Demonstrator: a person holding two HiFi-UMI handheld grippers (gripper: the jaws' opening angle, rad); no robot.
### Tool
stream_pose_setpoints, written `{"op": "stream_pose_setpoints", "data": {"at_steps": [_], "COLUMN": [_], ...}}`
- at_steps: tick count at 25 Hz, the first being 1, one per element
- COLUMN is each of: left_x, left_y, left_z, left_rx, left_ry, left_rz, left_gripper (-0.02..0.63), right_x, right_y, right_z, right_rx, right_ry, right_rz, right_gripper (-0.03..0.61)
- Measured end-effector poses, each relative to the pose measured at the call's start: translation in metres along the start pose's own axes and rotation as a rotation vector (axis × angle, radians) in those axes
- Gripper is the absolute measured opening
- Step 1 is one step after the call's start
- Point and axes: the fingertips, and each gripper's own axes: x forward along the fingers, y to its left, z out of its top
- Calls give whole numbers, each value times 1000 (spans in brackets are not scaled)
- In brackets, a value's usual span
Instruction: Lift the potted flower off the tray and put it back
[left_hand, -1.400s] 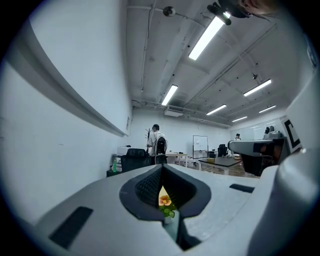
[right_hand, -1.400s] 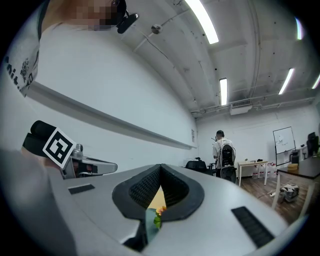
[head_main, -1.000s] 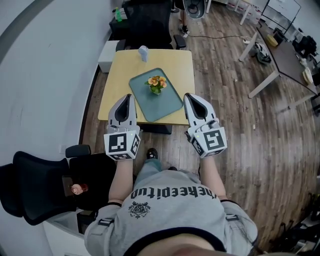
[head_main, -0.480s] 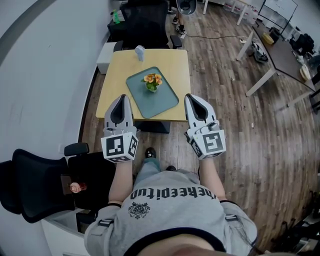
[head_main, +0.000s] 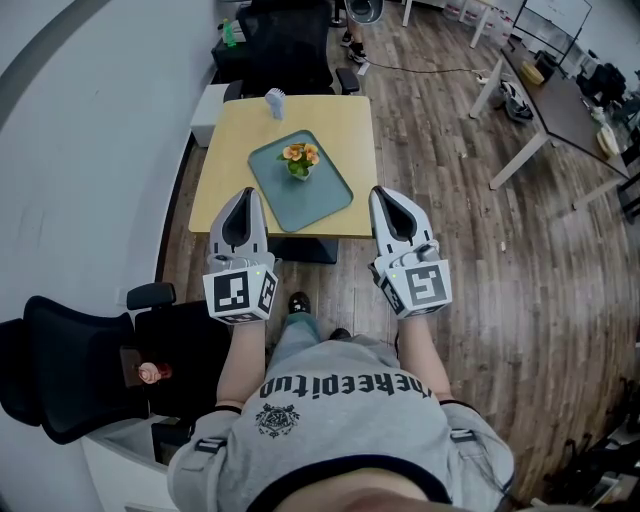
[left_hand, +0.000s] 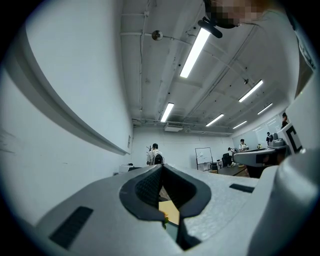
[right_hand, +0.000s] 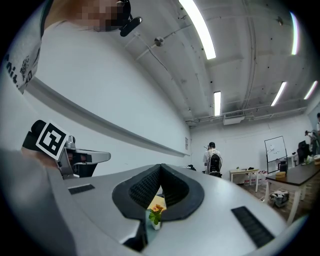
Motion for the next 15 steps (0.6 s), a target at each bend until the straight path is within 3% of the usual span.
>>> {"op": "stream_pose_setpoints", "data": {"at_steps": [15], "left_x": [5], "left_y": [-7], "left_z": [2], "left_rx": [-1], "left_ry": [6], "left_rz": [-8], "left_gripper": [5], "right_x": [-4], "right_y": [-9], "right_z": [1], "right_rx": [5], "right_ry": [10], "right_rz": [-15], "right_gripper": [2]}}
